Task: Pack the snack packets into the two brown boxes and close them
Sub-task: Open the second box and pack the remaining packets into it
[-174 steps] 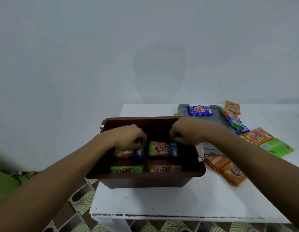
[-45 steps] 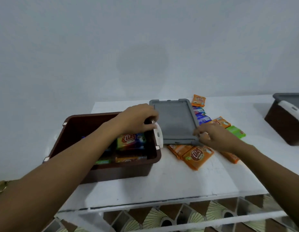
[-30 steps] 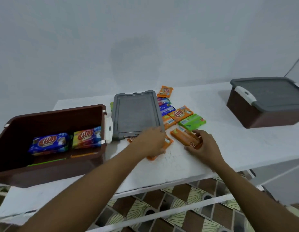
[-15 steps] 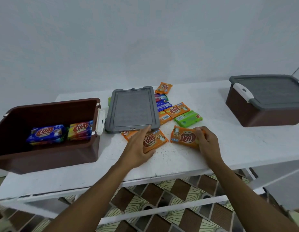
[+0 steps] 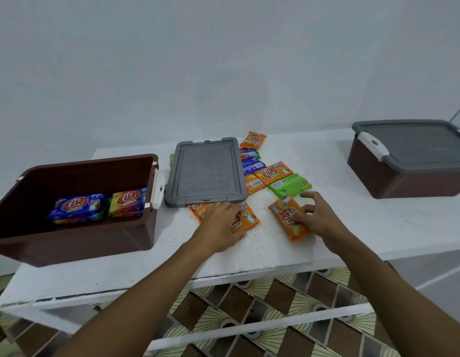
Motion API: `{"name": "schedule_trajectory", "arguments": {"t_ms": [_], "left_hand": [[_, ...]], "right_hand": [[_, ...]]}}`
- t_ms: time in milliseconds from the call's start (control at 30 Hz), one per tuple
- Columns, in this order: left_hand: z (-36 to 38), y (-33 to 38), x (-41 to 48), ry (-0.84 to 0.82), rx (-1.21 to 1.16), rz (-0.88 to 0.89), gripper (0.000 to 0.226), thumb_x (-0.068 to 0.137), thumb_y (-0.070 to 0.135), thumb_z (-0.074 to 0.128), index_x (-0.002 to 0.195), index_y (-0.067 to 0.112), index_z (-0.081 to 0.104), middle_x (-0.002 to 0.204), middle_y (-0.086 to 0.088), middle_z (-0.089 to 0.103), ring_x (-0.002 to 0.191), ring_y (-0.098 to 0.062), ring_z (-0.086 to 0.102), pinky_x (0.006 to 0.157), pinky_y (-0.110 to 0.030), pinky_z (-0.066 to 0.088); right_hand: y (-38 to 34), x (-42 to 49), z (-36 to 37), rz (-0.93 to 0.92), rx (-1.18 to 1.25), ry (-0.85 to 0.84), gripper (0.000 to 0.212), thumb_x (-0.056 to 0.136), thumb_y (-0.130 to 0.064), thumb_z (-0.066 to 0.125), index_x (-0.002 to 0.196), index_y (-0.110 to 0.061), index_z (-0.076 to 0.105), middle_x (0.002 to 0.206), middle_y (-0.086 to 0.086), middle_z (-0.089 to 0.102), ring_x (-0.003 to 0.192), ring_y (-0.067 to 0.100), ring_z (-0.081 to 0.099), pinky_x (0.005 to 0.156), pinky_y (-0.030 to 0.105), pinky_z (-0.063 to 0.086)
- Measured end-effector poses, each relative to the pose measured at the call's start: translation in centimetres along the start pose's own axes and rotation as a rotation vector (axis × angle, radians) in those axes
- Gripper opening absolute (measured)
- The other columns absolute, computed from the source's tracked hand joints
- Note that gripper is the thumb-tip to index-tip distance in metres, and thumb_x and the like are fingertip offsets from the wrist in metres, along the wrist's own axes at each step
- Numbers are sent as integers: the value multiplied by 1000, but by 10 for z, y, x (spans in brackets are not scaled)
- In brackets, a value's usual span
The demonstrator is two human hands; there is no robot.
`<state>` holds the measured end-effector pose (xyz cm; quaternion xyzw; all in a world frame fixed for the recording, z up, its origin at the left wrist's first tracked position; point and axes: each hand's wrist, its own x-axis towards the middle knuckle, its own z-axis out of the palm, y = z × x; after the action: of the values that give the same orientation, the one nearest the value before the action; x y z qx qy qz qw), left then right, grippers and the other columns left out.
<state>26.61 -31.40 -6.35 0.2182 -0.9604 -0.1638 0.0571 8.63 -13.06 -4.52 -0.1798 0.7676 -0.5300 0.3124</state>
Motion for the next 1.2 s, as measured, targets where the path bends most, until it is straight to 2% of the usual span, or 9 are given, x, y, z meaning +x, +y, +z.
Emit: {"name": "schedule_trajectory", "arguments": {"t_ms": [67,233,333,467,600,767,900,1033,1200], "left_hand": [[-9,6,5,-42,-8,24,70,81,47,71,140,28,39,140,5,44,127,-18,41,104,-35,40],[-56,16,7,-83,-46,85,82,75,40,78,143,23,35,130,5,40,111,-14,53,87,-30,55],[-97,12,3,-13,47,137,82,74,43,77,142,21,37,131,5,38,108,-12,52,82,-25,53],[-155,-21,-7,78,160,211,86,71,53,71,145,27,35,133,6,50,114,-16,52,88,-30,45],[-200,-80,-24,69,209,127,82,64,57,64,139,39,38,120,8,61,103,-16,55,81,-35,49],[-239,-162,-53,-26,121,2,55,78,74,44,122,42,49,111,10,65,96,-13,59,81,-37,47],[-244,-222,-63,-196,4,7,26,100,44,43,102,24,59,87,5,63,79,-9,57,70,-33,43],[-232,-261,-70,-400,-10,12,18,100,34,50,101,20,62,92,-1,65,82,-15,61,73,-28,49],[-207,-285,-79,-607,68,48,14,98,32,54,99,25,67,86,3,60,74,-12,53,69,-25,39]], "right_hand": [[-5,-5,6,49,129,-55,50,87,-8,69,132,-19,48,107,14,67,89,29,71,75,39,58],[-29,-12,19,56,309,-113,42,87,2,61,126,-10,54,112,12,69,99,29,69,78,45,58],[-54,-15,32,21,370,-132,51,87,6,59,128,-22,47,117,10,62,104,31,65,79,51,58],[-95,-22,58,-123,229,-192,34,89,0,61,115,-23,56,114,13,62,101,31,66,72,44,60],[-135,-29,98,-259,116,-219,16,85,-7,70,91,-15,57,95,22,69,78,29,71,70,41,60],[-180,-33,164,-345,102,-339,28,88,-2,62,110,-20,64,97,17,69,83,28,70,76,42,59],[-211,-36,217,-443,-197,-350,6,83,-9,70,89,-10,66,80,8,73,71,14,71,62,29,56],[-233,-36,274,-579,-791,-468,18,81,-23,73,83,-15,57,82,-4,66,79,13,66,62,27,54],[-216,-27,333,-493,-1295,-814,30,89,-14,62,117,-25,57,97,-10,51,91,13,54,72,24,47]]}}
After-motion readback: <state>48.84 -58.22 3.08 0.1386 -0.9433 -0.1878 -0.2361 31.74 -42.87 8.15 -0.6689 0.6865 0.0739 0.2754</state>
